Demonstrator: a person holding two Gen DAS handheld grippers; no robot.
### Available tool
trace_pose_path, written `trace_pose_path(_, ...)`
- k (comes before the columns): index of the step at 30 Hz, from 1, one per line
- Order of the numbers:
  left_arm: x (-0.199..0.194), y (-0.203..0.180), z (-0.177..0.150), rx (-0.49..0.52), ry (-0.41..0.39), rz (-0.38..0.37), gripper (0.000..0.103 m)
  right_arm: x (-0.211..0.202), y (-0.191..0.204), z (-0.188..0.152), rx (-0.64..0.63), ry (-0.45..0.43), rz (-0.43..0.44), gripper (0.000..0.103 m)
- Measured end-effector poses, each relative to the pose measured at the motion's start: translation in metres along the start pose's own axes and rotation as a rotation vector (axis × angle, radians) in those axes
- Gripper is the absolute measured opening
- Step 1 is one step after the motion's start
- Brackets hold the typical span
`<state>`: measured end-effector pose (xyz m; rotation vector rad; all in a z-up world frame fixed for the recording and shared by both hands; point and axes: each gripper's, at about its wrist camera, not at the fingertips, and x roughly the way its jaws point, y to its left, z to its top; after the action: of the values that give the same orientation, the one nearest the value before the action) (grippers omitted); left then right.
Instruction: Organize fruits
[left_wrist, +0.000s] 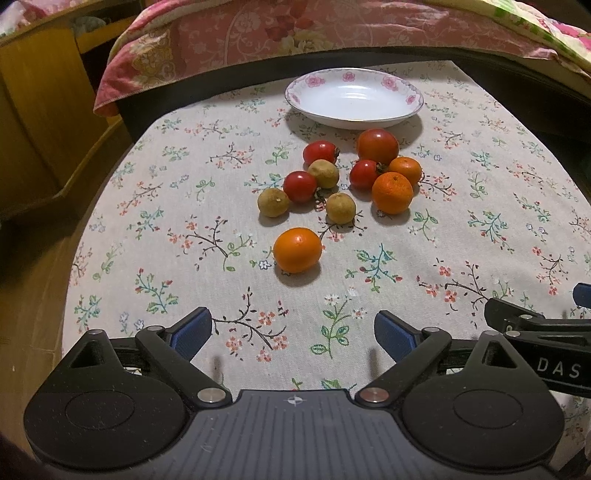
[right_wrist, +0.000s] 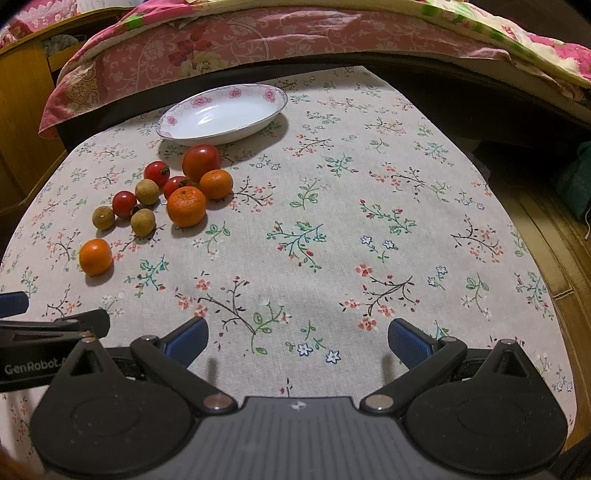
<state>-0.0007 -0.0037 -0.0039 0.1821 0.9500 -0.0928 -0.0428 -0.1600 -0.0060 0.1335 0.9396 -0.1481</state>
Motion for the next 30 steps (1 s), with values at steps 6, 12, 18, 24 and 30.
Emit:
trace_pose_path(6,0.0009,0.0002,0.0003,-0.004,0.002,0.0,0.097,0.001,0.0001,0.0007,0.001,0.007,0.004,0.098)
trace_pose_path(12,0.0011,-0.0012,0.0004,0.004,-0.001,0.007,0.096,0.0029,0.0002,0.0013,0.001,0.012,0.006,0.098)
trace_pose_path(18,0.0017,-0.0009,0.0011,0.003,-0.002,0.006,0.096,0.0039,0.0,0.0013,0.007,0.016,0.008,0.098)
trace_pose_path(24,0.0018,-0.0011,0.002,0.004,0.001,0.007,0.095,0.0041,-0.0002,0.0022,0.011,0.018,0.008,0.098)
trace_pose_path(30,0.0019,-0.0013,0.0026,0.003,0.0,0.007,0.095,0.0043,0.0002,0.0032,0.012,0.021,0.007,0.098)
